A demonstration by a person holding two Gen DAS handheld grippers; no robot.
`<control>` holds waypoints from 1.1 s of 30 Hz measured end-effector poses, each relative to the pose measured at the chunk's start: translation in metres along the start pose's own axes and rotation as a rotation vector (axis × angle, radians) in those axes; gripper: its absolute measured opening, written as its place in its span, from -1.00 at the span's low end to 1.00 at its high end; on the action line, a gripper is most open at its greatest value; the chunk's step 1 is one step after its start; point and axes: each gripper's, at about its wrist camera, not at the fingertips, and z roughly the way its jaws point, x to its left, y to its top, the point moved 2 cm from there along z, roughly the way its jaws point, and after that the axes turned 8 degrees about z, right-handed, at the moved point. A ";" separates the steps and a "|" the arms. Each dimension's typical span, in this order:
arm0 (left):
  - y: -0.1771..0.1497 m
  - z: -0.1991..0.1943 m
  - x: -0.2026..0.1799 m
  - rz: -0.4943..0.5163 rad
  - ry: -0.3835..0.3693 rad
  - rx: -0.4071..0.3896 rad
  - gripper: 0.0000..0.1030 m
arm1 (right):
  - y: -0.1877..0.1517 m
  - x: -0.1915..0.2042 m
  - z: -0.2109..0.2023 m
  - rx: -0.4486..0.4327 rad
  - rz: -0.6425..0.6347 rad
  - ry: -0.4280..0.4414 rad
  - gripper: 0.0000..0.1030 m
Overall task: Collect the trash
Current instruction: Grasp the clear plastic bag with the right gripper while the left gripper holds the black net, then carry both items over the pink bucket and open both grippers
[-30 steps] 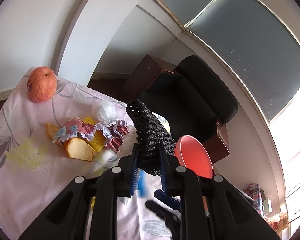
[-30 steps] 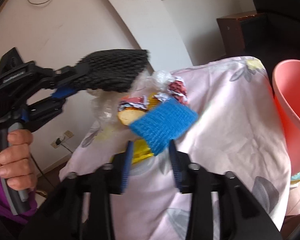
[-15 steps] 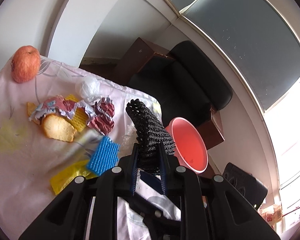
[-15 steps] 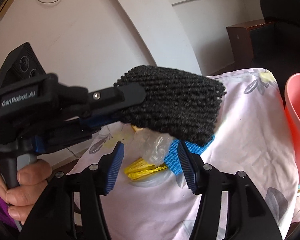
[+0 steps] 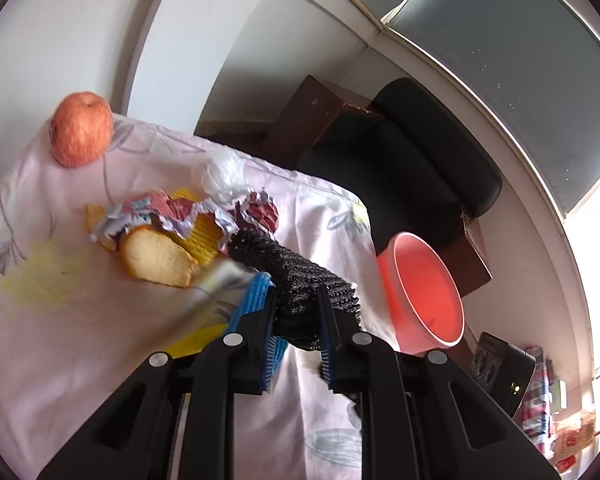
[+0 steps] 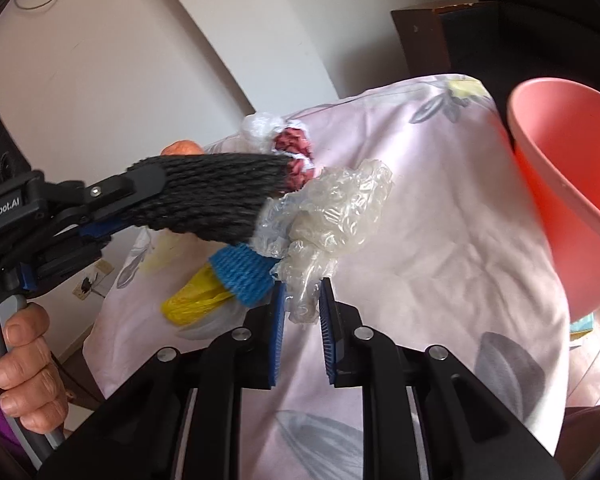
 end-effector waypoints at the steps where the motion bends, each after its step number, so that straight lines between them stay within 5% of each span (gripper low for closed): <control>1: 0.001 -0.001 -0.001 0.005 0.007 -0.006 -0.66 | 0.000 -0.003 -0.002 -0.008 0.002 -0.009 -0.66; 16: 0.006 -0.008 -0.033 0.141 0.111 -0.073 -0.66 | 0.021 -0.021 -0.053 -0.216 -0.051 -0.240 -0.66; 33: 0.009 0.030 -0.128 0.340 0.066 -0.059 -0.66 | 0.046 -0.090 -0.104 -0.343 0.074 -0.393 -0.66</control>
